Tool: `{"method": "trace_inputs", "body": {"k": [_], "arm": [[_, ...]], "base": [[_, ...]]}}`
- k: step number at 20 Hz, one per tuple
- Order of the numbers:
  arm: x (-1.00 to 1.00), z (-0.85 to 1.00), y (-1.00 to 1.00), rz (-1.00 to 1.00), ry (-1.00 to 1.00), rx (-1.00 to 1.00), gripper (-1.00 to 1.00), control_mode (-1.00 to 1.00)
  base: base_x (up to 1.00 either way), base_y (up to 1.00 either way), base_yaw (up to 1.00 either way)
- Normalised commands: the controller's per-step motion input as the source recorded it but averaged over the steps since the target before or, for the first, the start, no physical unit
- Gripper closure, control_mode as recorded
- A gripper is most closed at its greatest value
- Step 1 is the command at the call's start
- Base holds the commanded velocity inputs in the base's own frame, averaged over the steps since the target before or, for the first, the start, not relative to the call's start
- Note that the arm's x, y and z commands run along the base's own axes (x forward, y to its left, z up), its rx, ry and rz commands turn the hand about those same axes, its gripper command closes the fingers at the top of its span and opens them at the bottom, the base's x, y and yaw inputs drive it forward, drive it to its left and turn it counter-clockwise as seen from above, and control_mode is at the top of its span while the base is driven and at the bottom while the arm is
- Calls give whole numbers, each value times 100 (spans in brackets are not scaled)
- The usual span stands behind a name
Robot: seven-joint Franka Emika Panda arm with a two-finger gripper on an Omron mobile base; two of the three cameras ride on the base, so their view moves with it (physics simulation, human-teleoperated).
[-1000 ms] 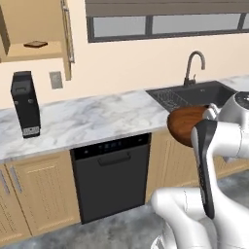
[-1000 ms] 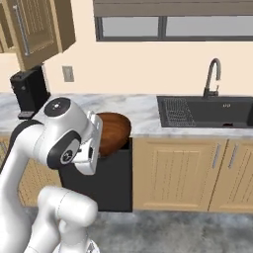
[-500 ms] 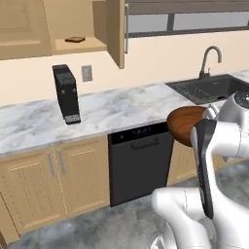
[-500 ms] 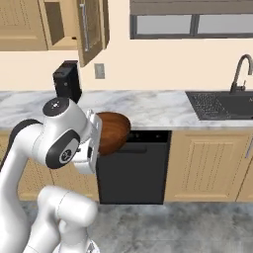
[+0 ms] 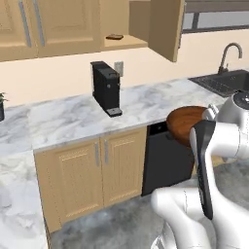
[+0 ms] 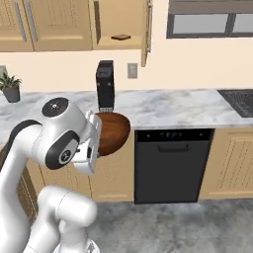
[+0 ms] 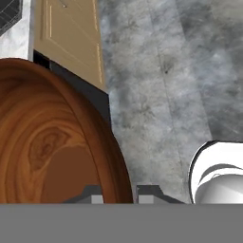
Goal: Pick the mug and place it in the sink. Pick the bowl and place it in the open cabinet and then close the cabinet.
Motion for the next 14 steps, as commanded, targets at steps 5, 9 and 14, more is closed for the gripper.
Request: {"method": "trace_inputs", "body": {"k": [5,9,14], "arm": [[0,0,0,0,0,0,100,100],[0,0,0,0,0,0,100,100],[0,0,0,0,0,0,100,100]], "base": [[34,43,-29],[7,11,-40],[0,31,-35]]}}
